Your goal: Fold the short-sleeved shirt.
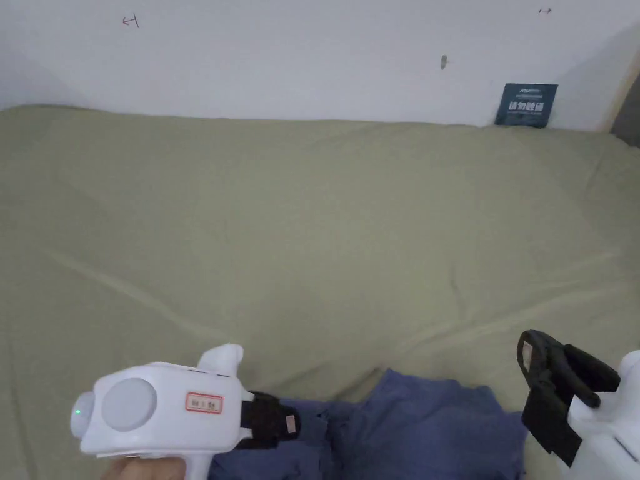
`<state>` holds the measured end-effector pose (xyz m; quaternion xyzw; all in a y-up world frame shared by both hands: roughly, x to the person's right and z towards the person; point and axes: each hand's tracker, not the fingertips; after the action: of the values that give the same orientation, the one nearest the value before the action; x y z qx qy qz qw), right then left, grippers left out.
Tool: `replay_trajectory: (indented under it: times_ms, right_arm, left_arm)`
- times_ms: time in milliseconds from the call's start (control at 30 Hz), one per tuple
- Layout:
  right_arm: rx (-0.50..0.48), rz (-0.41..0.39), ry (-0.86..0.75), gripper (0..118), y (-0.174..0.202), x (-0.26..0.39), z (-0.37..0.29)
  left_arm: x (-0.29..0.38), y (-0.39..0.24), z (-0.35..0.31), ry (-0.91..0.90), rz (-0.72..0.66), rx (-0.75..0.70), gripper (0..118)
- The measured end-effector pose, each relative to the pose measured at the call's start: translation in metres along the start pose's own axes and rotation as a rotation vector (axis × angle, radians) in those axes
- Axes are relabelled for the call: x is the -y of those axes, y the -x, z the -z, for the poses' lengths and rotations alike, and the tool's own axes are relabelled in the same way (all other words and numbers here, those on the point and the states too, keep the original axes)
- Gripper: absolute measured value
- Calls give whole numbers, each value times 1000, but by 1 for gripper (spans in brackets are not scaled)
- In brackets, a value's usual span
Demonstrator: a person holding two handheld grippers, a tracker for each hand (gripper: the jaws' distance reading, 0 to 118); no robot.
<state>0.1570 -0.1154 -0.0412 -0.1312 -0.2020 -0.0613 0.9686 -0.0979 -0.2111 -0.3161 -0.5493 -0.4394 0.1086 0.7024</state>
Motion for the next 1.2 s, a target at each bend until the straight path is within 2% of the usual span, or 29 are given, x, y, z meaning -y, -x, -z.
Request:
replay_trajectory:
  times_ms: [100,233,367,400,433,467,500,633,800,833,867,900,933,967,1067,1200]
  right_arm:
    - [-19,-7,4,1,8,-1,7]
    - [-44,-12,12,1,19,0,13]
    - [-59,-20,23,1,28,1,18]
    - [-60,-20,24,1,29,1,18]
    - [-60,-19,26,1,30,1,18]
    - [-60,-20,30,1,30,1,18]
    - [-59,-21,33,1,30,2,19]
    - [-56,-28,44,1,30,2,18]
    - [-47,-32,50,1,28,1,18]
    - [-46,-33,52,1,28,1,18]
    - [-45,-34,52,1,28,1,18]
    - [-47,-32,51,1,27,1,18]
    - [-48,-29,51,1,27,0,18]
    - [-50,-26,51,1,28,0,18]
    - [-53,-25,46,1,28,-2,16]
    - [-66,-28,25,1,26,-10,13]
  left_arm:
    - [-6,27,-58,-80,22,-129,0]
    - [-7,78,-89,-75,-53,-251,0]
    - [-4,100,-81,-16,-77,-130,1]
    - [-3,102,-78,-30,-82,-98,17]
    - [-3,104,-73,-41,-98,-73,52]
    - [-3,108,-66,-20,-111,-15,102]
    - [-2,112,-58,8,-124,41,118]
    - [-11,130,-35,42,-219,124,118]
    - [-4,142,-5,72,-266,260,106]
    - [-3,144,-2,59,-288,315,100]
    - [-2,146,2,60,-312,371,75]
    - [-2,146,6,66,-351,364,36]
    - [-1,145,9,74,-341,329,13]
    - [2,145,12,96,-326,248,13]
    - [8,145,5,60,-366,290,13]
    - [3,129,-37,-39,-329,177,13]
